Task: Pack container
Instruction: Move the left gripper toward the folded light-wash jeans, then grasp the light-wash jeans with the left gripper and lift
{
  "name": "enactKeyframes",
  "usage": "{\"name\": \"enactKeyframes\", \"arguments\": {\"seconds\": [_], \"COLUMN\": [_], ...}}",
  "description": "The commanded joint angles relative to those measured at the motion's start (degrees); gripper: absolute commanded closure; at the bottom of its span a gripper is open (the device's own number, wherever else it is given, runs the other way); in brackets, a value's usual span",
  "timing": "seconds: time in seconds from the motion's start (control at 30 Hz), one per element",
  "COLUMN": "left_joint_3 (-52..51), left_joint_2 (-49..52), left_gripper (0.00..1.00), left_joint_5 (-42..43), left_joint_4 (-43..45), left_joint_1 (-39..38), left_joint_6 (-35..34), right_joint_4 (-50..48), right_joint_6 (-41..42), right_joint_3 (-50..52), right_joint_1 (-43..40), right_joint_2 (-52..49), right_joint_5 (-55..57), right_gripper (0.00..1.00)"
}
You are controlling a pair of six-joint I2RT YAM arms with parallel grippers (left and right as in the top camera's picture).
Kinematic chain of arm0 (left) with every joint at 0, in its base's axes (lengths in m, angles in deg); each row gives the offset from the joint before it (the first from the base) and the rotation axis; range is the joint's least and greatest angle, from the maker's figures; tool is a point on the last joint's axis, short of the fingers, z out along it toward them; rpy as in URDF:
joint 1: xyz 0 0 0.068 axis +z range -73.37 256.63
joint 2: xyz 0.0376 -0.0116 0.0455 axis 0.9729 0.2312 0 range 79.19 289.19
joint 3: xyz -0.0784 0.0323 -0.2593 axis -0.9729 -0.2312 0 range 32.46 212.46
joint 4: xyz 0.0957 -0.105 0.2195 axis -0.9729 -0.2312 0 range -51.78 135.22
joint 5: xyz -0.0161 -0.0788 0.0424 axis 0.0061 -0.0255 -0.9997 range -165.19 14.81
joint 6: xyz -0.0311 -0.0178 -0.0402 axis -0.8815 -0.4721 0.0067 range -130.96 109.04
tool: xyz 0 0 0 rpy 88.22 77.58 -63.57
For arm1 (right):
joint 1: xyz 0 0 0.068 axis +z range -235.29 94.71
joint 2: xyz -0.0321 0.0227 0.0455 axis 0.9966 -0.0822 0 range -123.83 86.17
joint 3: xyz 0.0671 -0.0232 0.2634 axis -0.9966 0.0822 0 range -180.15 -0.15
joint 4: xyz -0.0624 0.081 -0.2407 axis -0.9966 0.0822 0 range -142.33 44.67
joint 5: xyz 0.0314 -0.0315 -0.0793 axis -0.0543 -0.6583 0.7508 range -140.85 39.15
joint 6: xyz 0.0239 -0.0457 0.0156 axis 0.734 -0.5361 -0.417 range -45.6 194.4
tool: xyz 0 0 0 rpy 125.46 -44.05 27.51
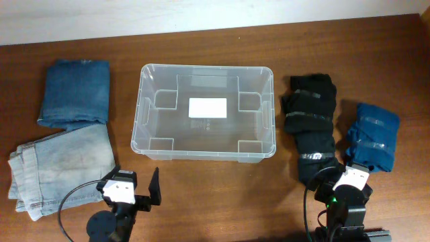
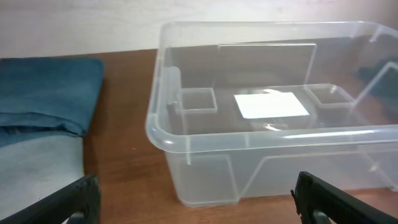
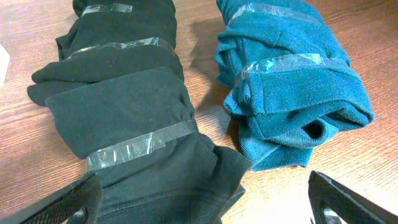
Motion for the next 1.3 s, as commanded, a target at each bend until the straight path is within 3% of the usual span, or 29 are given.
{"name": "enactKeyframes", "arguments": {"seconds": [0.0, 0.23, 0.37, 0.6, 0.63, 0.73, 0.83, 0.9, 0.93, 1.07, 1.27], "left_joint_3": [-0.5, 8.0, 21.0, 50.9, 58.9, 67.0, 74.7, 76.6, 77.0, 77.0, 77.0], "left_joint_2": [-0.5, 4.4, 16.1, 45.8, 52.3, 59.1, 66.4, 68.6, 70.1, 73.2, 79.3], "left_gripper": [0.01, 0.01, 0.01, 0.01, 0.01, 0.01, 0.0, 0.01, 0.01, 0.01, 0.01], "left_joint_5": [5.9, 1.3, -7.1, -7.0, -7.6, -8.0, -13.8, -13.6, -10.5, -0.5, 2.8], "left_joint_4": [1.7, 1.4, -5.9, -17.8, -22.3, -27.1, -36.3, -39.8, -41.3, -41.8, -45.1], "left_joint_1": [0.2, 0.3, 0.3, 0.4, 0.5, 0.8, 6.1, 11.5, 18.2, 33.8, 52.1], "left_joint_6": [-2.2, -12.1, -18.4, -11.8, -10.0, -5.5, -11.6, -14.3, -14.9, -14.4, -8.1], "right_joint_4": [-0.2, -0.2, -0.2, -0.2, -0.2, -0.2, -0.2, -0.2, -0.2, -0.2, -0.2], "right_joint_6": [0.6, 0.6, 0.6, 0.6, 0.6, 0.6, 0.6, 0.6, 0.6, 0.6, 0.6], "right_joint_3": [0.5, 0.5, 0.5, 0.5, 0.5, 0.5, 0.5, 0.5, 0.5, 0.5, 0.5], "right_joint_1": [-0.4, -0.4, -0.4, -0.4, -0.4, -0.4, -0.4, -0.4, -0.4, -0.4, -0.4], "right_joint_2": [0.6, 0.6, 0.6, 0.6, 0.6, 0.6, 0.6, 0.6, 0.6, 0.6, 0.6], "right_joint_5": [0.3, 0.3, 0.3, 0.3, 0.3, 0.3, 0.3, 0.3, 0.3, 0.3, 0.3], "right_gripper": [0.02, 0.02, 0.02, 0.02, 0.02, 0.02, 0.02, 0.02, 0.02, 0.02, 0.02]}}
